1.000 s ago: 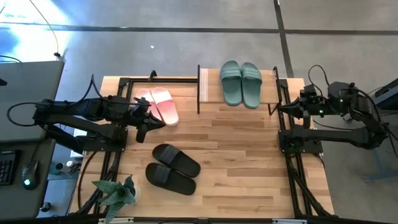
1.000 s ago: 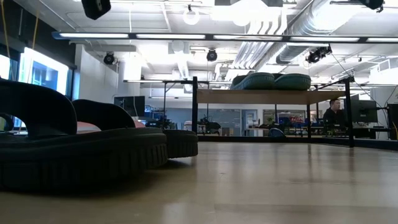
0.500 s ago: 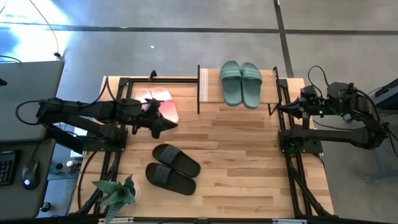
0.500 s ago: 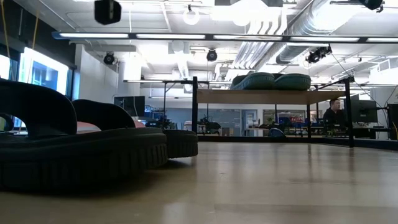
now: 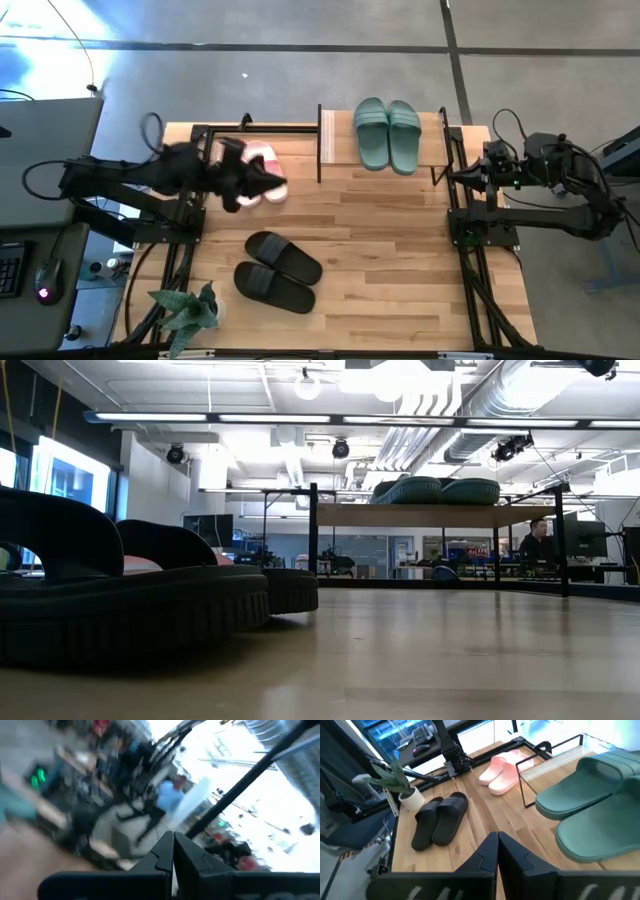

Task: Pick and place slides into the shelf
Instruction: Put the left pink slide under the shelf

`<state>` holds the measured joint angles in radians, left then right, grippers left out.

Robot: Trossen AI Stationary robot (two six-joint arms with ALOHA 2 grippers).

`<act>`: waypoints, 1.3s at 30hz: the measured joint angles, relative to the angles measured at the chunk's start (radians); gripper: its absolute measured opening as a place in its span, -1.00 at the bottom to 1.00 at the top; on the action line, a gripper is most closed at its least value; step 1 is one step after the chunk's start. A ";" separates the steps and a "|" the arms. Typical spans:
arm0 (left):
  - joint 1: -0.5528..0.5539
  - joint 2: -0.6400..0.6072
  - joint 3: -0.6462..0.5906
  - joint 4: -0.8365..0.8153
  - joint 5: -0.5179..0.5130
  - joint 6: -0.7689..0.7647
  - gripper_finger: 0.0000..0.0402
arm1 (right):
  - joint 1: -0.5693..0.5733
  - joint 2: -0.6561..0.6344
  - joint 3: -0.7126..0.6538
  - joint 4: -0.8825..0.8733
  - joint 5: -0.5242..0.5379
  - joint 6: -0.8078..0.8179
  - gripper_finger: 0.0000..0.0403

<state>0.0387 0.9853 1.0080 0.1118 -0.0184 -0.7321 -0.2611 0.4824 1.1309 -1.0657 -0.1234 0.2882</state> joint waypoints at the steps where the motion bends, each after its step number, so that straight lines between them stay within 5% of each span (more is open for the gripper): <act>1: 0.000 -0.003 0.048 -0.068 -0.024 0.051 -1.00 | 0.000 0.000 0.000 -0.003 0.000 -0.002 -0.99; 6: 0.000 0.065 0.386 -0.711 -0.315 0.225 -1.00 | 0.000 0.000 0.000 -0.010 0.000 0.017 -0.99; 10: 0.001 0.194 0.635 -1.303 -0.574 0.169 -1.00 | 0.000 0.000 0.000 -0.010 0.000 0.028 -0.99; 14: 0.039 0.327 0.723 -1.686 -0.639 0.042 -0.99 | 0.000 0.000 0.000 -0.016 0.000 0.050 -0.99; 19: 0.075 0.423 0.643 -1.648 -0.540 0.098 -0.82 | 0.000 0.000 0.000 -0.015 0.001 0.044 -0.99; 30: 0.252 0.608 0.311 -1.671 -0.460 0.004 -0.08 | 0.000 0.001 -0.001 -0.034 0.005 0.020 -0.99; 39: 0.323 0.630 0.085 -1.451 -0.493 0.072 0.16 | 0.000 0.001 -0.001 -0.037 0.007 0.018 -0.99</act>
<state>0.3622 1.6155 1.0934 -1.3392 -0.5114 -0.6602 -0.2611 0.4831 1.1301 -1.1030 -0.1162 0.3059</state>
